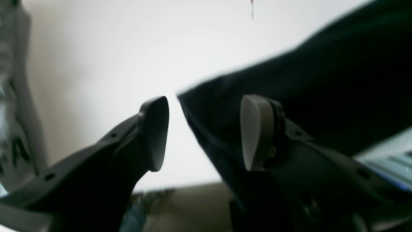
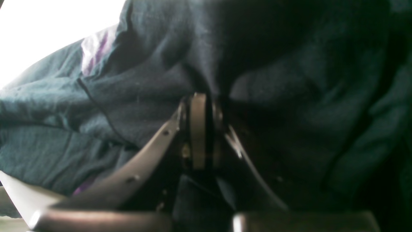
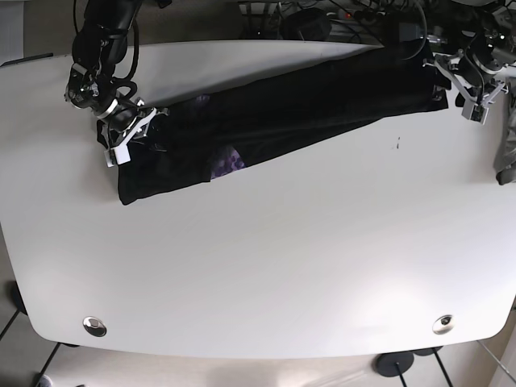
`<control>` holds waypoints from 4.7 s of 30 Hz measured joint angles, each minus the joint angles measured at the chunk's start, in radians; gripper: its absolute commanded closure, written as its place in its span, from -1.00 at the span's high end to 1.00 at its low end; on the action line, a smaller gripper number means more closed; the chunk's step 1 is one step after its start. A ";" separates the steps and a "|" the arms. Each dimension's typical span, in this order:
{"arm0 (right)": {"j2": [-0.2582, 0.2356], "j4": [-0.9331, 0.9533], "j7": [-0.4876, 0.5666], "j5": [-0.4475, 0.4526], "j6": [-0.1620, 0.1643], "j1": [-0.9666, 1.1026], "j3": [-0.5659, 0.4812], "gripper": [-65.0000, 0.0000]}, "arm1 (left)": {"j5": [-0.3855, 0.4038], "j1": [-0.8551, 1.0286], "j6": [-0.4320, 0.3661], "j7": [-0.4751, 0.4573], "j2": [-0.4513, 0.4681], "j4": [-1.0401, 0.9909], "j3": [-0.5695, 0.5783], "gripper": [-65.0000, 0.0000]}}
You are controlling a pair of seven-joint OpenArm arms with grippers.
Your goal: Fold the T-shirt properly
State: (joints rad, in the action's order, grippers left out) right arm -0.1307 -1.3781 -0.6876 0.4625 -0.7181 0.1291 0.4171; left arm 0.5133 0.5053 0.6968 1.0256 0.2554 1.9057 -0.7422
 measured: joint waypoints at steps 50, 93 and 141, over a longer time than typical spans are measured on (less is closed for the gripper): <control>0.031 -0.001 0.003 0.001 0.003 0.000 0.001 -0.93 | 0.004 -0.478 0.000 0.014 0.116 -0.665 -0.068 0.16; 0.050 -0.001 0.004 0.001 0.003 -0.001 0.000 -0.93 | -0.020 -0.467 0.011 -0.149 0.059 -0.662 0.053 0.15; 0.075 0.003 0.000 0.000 0.003 -0.007 -0.002 -0.93 | -0.014 -0.676 0.000 -0.106 0.086 -0.857 0.016 0.34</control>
State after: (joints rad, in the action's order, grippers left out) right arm -0.0555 -1.3750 -0.6876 0.4625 -0.7147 0.1223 0.4152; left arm 0.4995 -0.1703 0.6968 0.9192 0.3416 1.0489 -0.7261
